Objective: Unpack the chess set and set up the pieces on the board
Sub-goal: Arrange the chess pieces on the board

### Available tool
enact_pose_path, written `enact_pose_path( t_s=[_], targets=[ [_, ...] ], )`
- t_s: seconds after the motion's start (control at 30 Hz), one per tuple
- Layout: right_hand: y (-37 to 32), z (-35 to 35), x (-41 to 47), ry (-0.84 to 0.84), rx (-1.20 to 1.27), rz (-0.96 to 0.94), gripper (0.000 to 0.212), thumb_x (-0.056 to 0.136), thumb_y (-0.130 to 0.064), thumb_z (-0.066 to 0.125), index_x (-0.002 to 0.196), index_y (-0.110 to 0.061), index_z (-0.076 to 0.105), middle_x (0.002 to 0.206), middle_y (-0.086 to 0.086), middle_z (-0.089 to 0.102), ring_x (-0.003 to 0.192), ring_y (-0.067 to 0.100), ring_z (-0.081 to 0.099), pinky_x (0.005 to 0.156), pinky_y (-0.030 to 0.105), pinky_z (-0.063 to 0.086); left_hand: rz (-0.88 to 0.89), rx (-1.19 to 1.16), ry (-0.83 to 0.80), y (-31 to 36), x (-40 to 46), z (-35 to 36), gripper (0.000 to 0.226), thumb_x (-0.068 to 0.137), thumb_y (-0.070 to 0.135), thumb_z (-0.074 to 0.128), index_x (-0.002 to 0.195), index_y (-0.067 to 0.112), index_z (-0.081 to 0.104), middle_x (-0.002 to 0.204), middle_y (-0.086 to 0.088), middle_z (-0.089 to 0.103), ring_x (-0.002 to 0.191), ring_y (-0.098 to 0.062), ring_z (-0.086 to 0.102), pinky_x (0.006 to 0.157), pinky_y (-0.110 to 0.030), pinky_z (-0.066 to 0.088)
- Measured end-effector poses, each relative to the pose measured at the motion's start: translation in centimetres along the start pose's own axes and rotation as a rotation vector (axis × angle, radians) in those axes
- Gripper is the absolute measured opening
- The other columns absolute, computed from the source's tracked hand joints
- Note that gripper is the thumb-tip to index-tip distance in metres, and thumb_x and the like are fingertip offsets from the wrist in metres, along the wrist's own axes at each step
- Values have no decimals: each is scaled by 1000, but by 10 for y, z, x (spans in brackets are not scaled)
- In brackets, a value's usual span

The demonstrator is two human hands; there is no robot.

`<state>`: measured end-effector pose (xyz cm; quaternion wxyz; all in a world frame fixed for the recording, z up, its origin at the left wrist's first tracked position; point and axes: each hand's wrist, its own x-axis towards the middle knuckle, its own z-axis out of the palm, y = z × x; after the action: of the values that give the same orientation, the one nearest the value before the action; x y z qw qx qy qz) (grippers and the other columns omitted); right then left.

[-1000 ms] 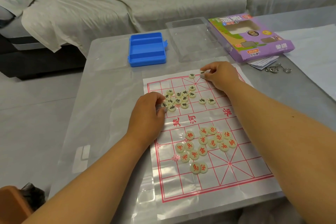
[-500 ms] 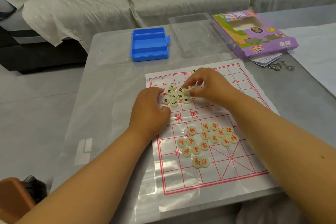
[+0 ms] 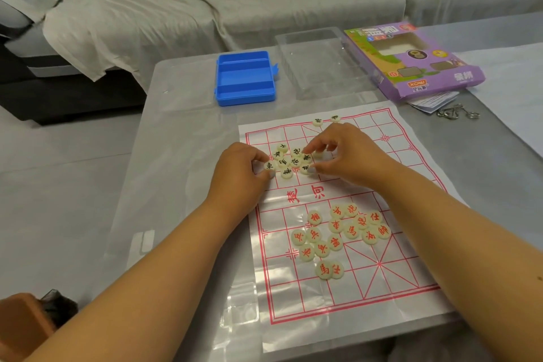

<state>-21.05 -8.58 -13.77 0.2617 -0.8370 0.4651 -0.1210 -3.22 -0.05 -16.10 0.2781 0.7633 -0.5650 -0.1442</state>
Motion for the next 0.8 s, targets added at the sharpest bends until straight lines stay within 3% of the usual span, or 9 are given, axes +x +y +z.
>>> enact_pose_path(
  t_s=[0.1,0.2,0.43,0.63,0.8],
  targets=[
    [3,1,-3,5,5,4,31,76,-29,76,106,-30,70,105,-6,62,90,8,53,72,16,45,20,-61,-2,-3,-3,-3,24,85,30,68,108,23,65,101,12,54,87,-6,49,73,-11,38],
    [4,5,-6,2,0,9,29,77,-29,76,105,-30,71,105,-7,61,86,7,53,67,9,40,19,-97,-14,-5,-6,-4,25,87,29,65,112,22,64,105,11,57,91,-6,51,81,-16,41],
    [-12,16,-4,-16,-91,-13,33,75,-42,74,106,-32,70,107,-7,62,96,11,53,88,31,49,40,-24,-11,-7,-6,1,31,88,28,65,118,22,64,114,6,60,97,-6,48,86,-18,40],
    [-23,28,2,29,-244,-61,38,74,-55,69,107,-35,68,105,-10,58,98,10,44,84,28,40,61,15,9,-8,-6,6,32,85,28,67,117,24,63,116,6,59,99,-5,45,86,-18,37],
    [-18,22,3,38,-190,-79,30,76,-47,71,103,-33,70,94,-11,56,95,11,49,83,28,44,89,67,-13,-5,2,-3,38,91,18,52,129,19,53,136,0,49,125,-15,42,103,-24,31]
  ],
)
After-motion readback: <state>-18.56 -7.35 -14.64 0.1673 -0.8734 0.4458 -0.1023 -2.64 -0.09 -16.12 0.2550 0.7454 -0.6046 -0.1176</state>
